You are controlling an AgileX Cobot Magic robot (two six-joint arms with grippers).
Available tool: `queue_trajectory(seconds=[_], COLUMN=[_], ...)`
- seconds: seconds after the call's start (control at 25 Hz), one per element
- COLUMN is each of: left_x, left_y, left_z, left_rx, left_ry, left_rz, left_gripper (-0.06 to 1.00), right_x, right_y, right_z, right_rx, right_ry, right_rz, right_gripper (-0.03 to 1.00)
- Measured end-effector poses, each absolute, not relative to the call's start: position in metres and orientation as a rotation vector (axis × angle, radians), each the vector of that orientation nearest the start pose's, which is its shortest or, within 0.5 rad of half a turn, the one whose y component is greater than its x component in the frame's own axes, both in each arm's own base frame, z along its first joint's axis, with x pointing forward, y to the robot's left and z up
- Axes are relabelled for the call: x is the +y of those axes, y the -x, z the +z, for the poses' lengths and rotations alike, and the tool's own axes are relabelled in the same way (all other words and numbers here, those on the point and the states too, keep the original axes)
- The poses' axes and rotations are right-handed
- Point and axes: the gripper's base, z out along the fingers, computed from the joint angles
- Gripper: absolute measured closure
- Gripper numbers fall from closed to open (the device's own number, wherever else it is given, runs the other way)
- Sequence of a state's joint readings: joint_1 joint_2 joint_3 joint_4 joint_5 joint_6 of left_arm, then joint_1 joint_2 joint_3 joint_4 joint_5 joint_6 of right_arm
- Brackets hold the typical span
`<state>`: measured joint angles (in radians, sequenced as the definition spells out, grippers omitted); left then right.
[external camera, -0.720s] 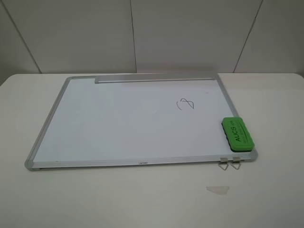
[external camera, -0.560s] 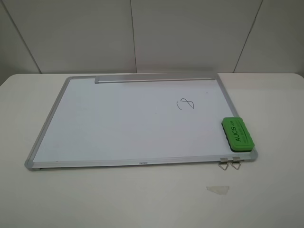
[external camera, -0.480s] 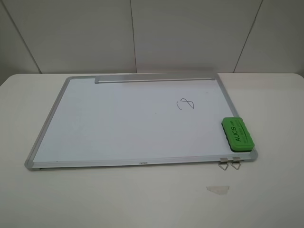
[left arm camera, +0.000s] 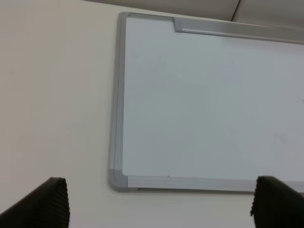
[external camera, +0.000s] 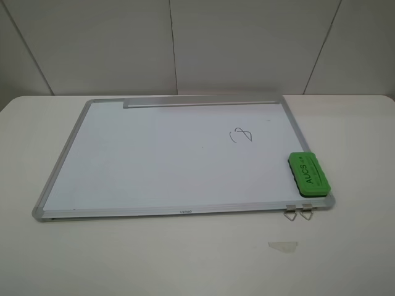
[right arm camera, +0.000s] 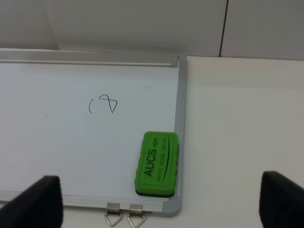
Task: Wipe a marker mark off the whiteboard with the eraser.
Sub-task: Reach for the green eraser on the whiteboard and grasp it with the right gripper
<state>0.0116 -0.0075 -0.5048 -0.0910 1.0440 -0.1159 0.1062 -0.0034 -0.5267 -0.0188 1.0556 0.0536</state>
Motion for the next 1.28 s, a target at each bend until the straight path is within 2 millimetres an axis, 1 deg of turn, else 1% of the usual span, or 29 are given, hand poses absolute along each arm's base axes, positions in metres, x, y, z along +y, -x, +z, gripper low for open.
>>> queue_trajectory(seconds=[1.04,1.28], left_x=[-0.0072,-0.0072], left_y=[0.0060,0.0060], left_z=[0.2802,0.2802], left_rx=[2.012,2.012], left_ry=[0.124,0.124], left_rz=[-0.175,-0.175], left_gripper=[0.16,0.16], right_x=[-0.0024,-0.0009], right_y=[0.0082,0.0083], right_z=[0.2850,0.2851], right_rx=[2.009,2.009], right_ry=[0.051,0.049], right_rz=[0.080,0.104], right_gripper=[0.14,0.14])
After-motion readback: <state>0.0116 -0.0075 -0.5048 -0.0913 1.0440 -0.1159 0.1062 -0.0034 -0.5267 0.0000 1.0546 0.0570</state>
